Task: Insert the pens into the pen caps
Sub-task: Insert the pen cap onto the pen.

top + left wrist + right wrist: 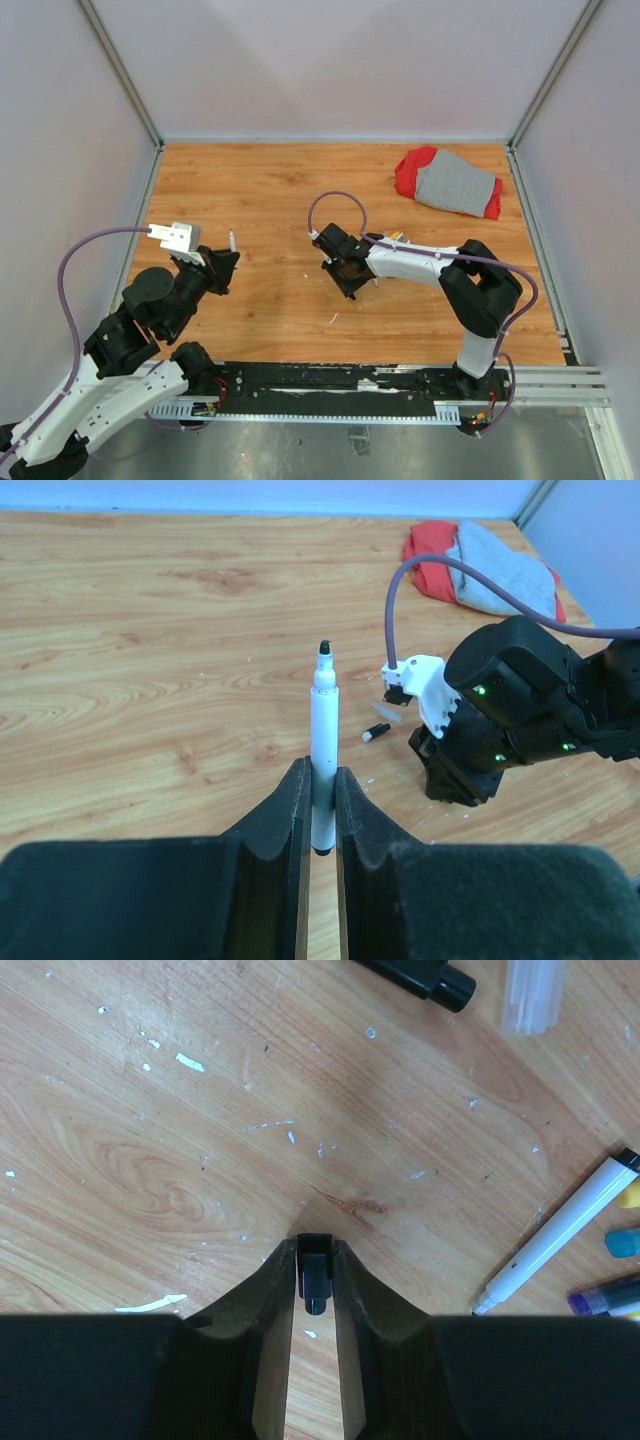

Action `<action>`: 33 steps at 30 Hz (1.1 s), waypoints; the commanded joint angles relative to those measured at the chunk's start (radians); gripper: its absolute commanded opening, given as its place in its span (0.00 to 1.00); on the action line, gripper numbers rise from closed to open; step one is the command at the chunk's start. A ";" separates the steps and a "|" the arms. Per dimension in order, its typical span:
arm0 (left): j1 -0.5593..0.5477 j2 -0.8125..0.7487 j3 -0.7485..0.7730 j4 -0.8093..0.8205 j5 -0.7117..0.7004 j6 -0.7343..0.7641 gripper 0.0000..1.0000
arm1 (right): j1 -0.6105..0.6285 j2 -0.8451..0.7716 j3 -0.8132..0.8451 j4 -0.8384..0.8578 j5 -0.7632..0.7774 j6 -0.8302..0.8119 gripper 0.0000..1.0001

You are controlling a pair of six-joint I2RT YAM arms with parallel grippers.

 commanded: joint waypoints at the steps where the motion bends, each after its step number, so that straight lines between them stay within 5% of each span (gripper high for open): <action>1: 0.006 0.018 -0.007 0.014 -0.025 -0.008 0.00 | 0.022 0.053 -0.003 -0.107 0.048 -0.009 0.21; 15: 0.005 0.043 -0.010 0.035 0.041 -0.010 0.01 | 0.016 -0.049 -0.040 -0.091 0.047 -0.039 0.01; 33: 0.006 0.146 -0.132 0.243 0.174 -0.119 0.03 | -0.116 -0.680 -0.412 0.312 -0.342 -0.008 0.01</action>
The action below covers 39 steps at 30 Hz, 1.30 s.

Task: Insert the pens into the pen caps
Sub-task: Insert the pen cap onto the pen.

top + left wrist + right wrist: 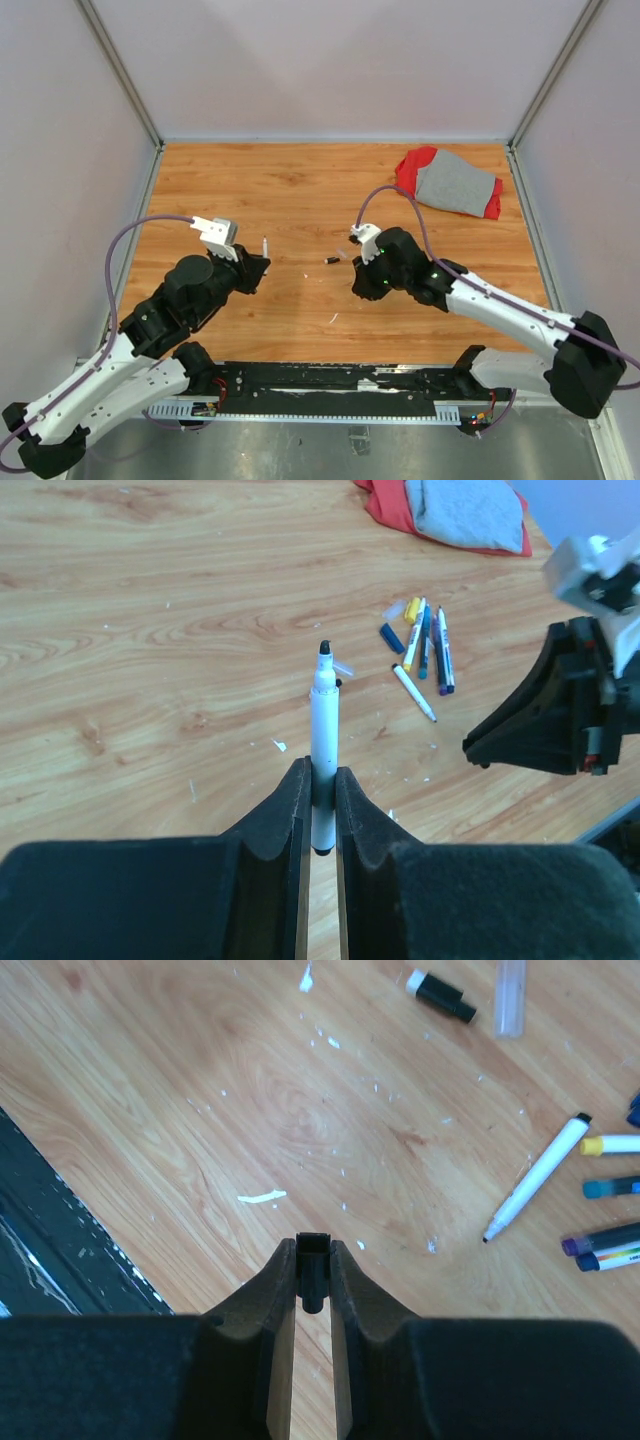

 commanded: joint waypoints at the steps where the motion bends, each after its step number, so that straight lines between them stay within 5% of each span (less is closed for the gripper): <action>1: 0.006 0.007 -0.038 0.121 0.046 -0.033 0.04 | -0.067 -0.124 -0.090 0.146 -0.134 0.059 0.01; 7: 0.006 0.063 -0.058 0.165 0.132 -0.022 0.00 | -0.192 -0.271 -0.206 0.272 -0.254 0.184 0.01; 16: -0.007 0.078 -0.135 0.309 0.216 -0.100 0.00 | -0.216 -0.444 -0.260 0.350 -0.213 0.295 0.01; 31: -0.367 0.189 -0.212 0.640 -0.009 -0.137 0.00 | -0.216 -0.569 -0.318 0.700 -0.251 0.470 0.01; 39: -0.389 0.242 -0.238 0.792 0.054 -0.110 0.00 | -0.215 -0.539 -0.422 1.050 -0.176 0.691 0.01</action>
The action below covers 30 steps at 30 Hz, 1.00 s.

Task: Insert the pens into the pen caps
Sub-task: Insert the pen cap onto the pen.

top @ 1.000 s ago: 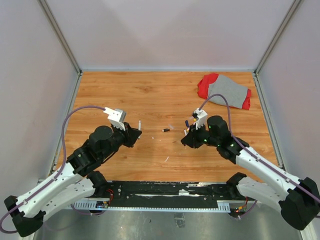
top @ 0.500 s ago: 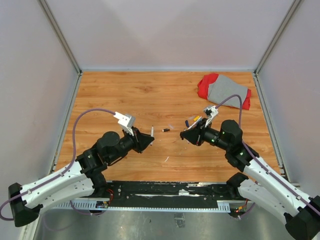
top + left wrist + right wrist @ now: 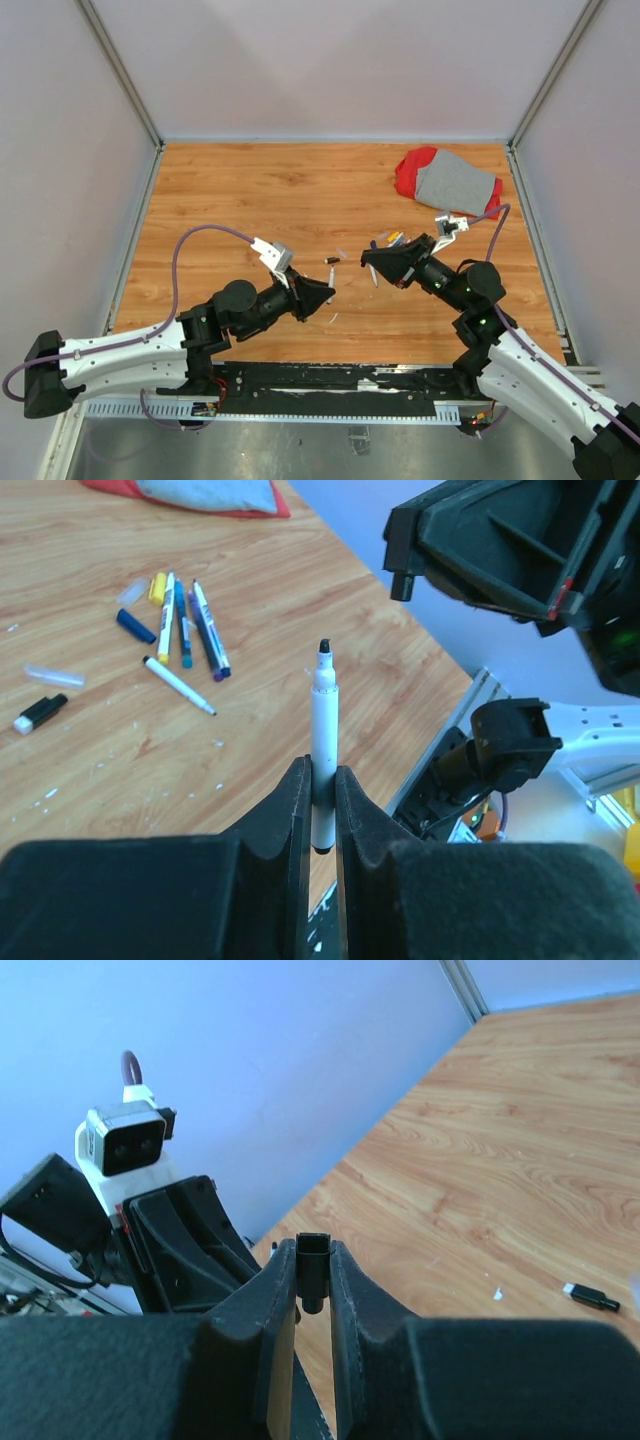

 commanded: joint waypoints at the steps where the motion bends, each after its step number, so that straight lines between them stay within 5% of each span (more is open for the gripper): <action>1: -0.010 0.014 -0.008 0.149 0.021 0.036 0.00 | -0.012 0.048 -0.036 0.276 0.037 0.157 0.01; 10: -0.010 0.052 -0.003 0.179 0.101 0.054 0.01 | 0.009 0.188 -0.013 0.449 -0.035 0.226 0.01; 30: -0.010 0.058 -0.006 0.188 0.112 0.057 0.00 | 0.081 0.228 0.020 0.456 -0.084 0.196 0.01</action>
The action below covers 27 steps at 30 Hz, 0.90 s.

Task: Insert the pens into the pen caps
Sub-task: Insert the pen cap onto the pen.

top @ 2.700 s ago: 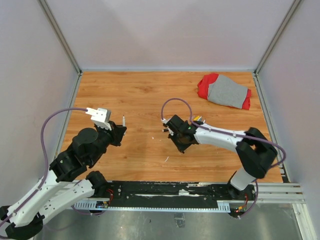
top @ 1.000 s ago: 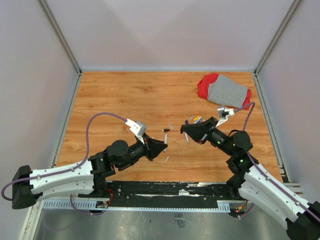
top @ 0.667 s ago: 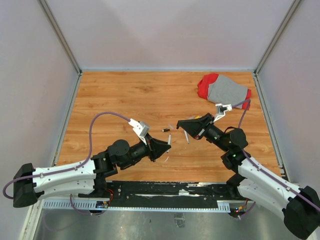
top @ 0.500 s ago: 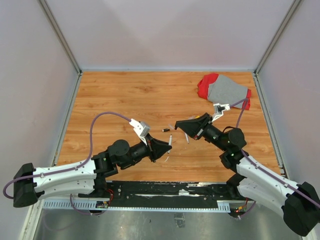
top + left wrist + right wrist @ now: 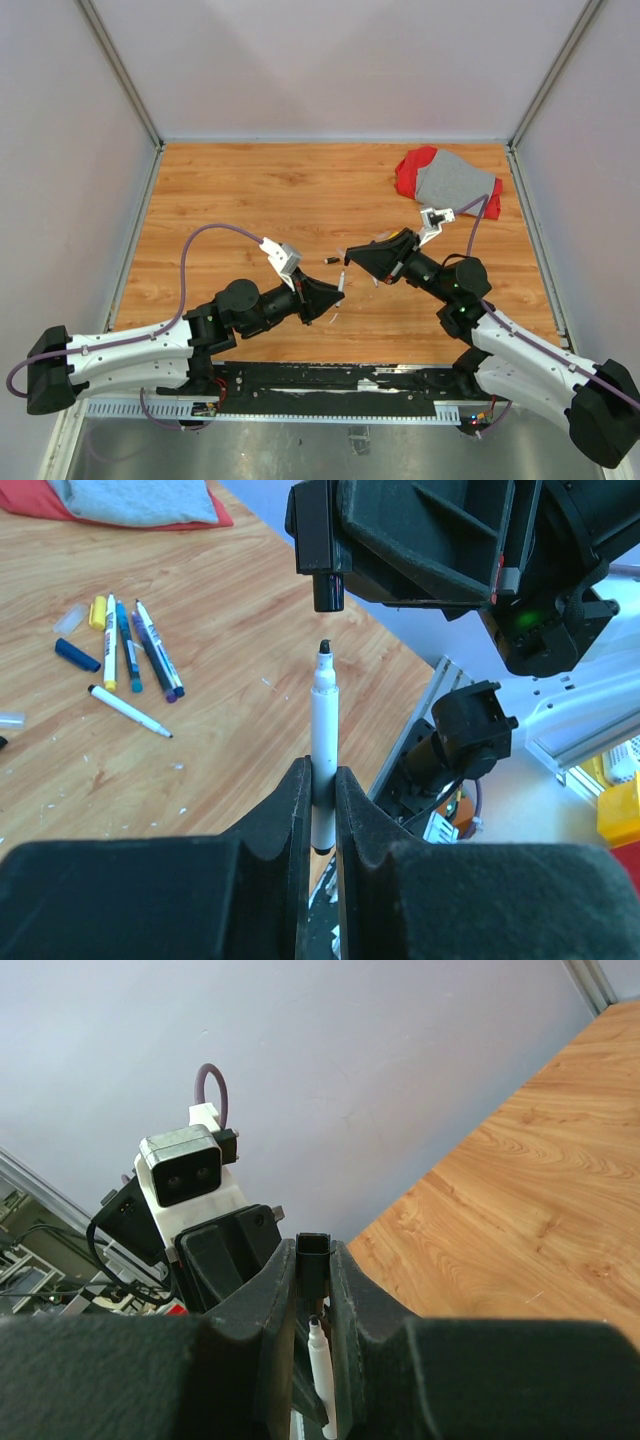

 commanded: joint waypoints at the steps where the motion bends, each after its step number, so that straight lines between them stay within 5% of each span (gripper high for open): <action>1: -0.007 -0.001 -0.003 0.051 0.003 0.014 0.00 | 0.018 -0.001 0.036 0.046 -0.033 -0.012 0.01; 27: -0.007 -0.005 -0.005 0.049 -0.006 0.011 0.00 | 0.037 -0.014 0.018 -0.034 -0.047 -0.060 0.01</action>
